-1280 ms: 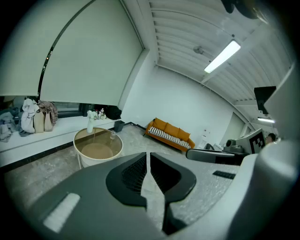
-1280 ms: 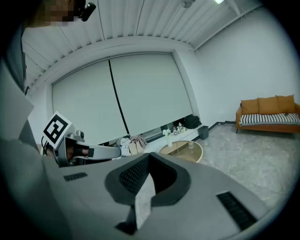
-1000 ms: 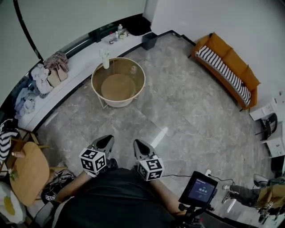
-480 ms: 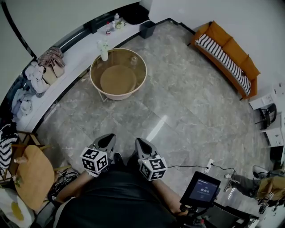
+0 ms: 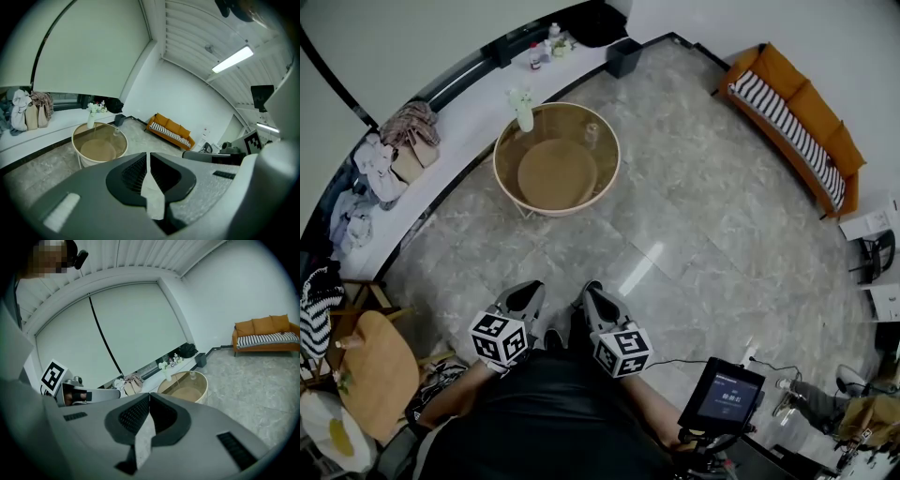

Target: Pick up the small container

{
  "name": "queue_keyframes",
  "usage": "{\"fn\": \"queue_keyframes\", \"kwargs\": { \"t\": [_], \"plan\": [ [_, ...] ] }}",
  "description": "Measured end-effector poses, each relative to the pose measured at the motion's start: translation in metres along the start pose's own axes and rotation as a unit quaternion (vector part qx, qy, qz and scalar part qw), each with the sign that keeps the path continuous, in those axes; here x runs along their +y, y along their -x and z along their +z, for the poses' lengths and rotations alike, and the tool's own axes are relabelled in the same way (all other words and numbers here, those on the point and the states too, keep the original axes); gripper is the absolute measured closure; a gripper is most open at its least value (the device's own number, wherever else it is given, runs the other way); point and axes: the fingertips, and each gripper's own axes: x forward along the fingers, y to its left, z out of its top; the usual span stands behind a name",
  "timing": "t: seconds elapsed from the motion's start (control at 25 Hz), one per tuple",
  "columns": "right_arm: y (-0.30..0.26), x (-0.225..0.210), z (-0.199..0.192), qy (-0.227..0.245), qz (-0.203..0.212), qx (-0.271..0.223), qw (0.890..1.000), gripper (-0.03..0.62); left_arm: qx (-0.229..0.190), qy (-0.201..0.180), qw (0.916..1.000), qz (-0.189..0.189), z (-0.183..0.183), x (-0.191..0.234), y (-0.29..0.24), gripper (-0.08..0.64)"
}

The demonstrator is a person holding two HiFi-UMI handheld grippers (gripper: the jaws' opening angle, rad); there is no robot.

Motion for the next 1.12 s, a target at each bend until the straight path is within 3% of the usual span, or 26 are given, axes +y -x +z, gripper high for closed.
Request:
{"fn": "queue_keyframes", "kwargs": {
  "t": [0.56,1.0,1.12],
  "plan": [
    [-0.081,-0.127,0.099,-0.029,0.044,0.020,0.998,0.586,0.004,0.004,0.9989,0.046,0.097,0.005,-0.139,0.534],
    [-0.093,-0.143,0.116,-0.023,0.044,0.014,0.999,0.586,-0.017,0.012,0.9984,0.053,0.114,0.013,-0.153,0.534],
    [-0.097,-0.143,0.117,-0.026,0.040,0.013,0.999,0.586,-0.023,-0.009,0.9984,0.051,0.121,0.015,-0.153,0.535]
  ]
}}
